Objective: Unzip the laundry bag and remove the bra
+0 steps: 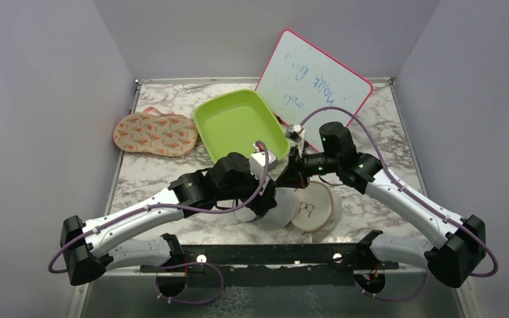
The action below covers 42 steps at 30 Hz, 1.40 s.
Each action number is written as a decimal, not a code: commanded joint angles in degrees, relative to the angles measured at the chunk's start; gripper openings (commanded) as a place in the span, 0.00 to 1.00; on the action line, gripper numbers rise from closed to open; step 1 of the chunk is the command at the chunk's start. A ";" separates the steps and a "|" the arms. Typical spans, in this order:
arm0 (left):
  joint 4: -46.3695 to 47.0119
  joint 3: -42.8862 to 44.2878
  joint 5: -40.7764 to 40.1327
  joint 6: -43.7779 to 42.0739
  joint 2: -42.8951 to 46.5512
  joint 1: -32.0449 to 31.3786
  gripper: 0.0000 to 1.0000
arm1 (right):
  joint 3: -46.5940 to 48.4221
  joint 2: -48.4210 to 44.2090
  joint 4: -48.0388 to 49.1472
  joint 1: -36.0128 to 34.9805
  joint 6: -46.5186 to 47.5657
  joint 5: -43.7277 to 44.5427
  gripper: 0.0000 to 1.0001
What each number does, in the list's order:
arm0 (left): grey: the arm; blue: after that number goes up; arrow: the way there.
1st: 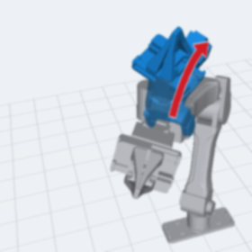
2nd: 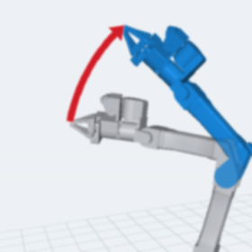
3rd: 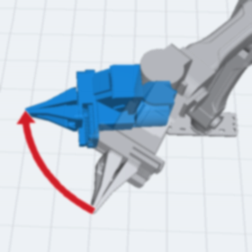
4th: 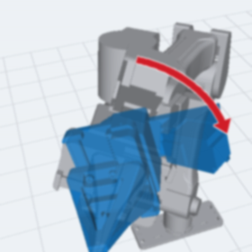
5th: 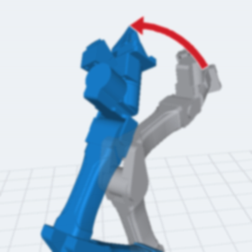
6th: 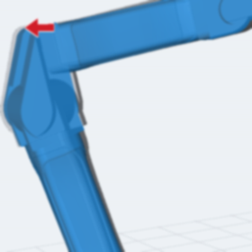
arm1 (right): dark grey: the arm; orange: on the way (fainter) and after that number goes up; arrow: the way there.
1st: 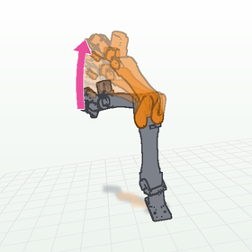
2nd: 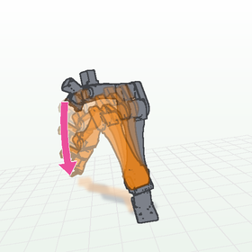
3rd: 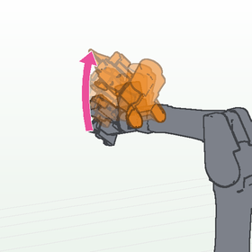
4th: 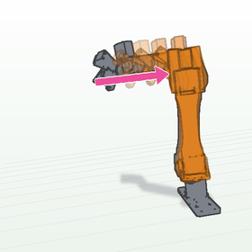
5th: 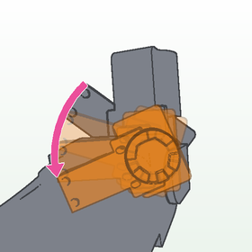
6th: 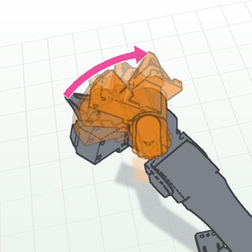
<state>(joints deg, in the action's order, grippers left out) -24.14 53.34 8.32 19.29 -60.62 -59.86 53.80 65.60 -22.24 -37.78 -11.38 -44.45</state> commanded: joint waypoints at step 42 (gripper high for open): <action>1.04 -7.13 0.57 -13.43 10.10 -1.23 0.36 | -4.96 0.73 10.68 0.87 1.94 7.54 0.01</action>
<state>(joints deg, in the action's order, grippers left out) -23.99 44.14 10.61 2.46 -49.32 -60.88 49.10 67.96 -15.53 -37.12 -10.61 -32.01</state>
